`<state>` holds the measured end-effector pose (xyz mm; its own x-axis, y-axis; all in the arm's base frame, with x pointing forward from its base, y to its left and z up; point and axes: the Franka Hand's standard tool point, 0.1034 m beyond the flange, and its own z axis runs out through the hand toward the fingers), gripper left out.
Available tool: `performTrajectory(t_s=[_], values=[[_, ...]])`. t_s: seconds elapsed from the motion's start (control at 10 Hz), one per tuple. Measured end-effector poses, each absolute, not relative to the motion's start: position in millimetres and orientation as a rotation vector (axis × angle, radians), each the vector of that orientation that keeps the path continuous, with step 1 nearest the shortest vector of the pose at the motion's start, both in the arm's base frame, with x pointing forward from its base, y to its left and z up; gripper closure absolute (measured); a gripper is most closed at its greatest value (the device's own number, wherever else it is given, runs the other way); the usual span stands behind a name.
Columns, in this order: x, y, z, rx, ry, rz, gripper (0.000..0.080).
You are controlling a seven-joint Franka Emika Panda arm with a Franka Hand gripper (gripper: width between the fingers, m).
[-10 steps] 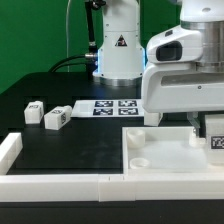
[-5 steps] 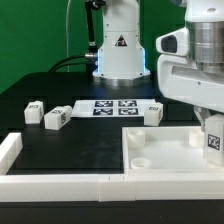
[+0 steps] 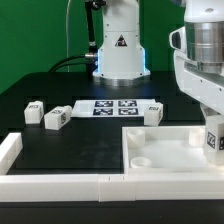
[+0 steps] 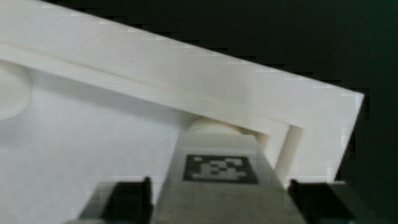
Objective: Assemble one leg
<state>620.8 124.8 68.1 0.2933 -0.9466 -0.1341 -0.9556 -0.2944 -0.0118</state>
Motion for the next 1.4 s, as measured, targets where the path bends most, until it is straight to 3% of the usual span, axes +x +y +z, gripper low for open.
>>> performTrajectory(t_s=[0.1,0.2,0.3,0.4,1.1,1.4], values=[[621,125,68.1,-2.505,1.732,0.150,0.0315],[621,125,68.1,-2.516,1.713,0.151,0.0315],[621,125,68.1,-2.560,1.641,0.147,0.0183],[621,122,67.8,-2.709,1.366,0.130,0.0159],[624,126,67.5,-3.081,-0.107,0.001,0.0151],[626,114,64.1,-3.062,-0.341,0.021,0.0151]])
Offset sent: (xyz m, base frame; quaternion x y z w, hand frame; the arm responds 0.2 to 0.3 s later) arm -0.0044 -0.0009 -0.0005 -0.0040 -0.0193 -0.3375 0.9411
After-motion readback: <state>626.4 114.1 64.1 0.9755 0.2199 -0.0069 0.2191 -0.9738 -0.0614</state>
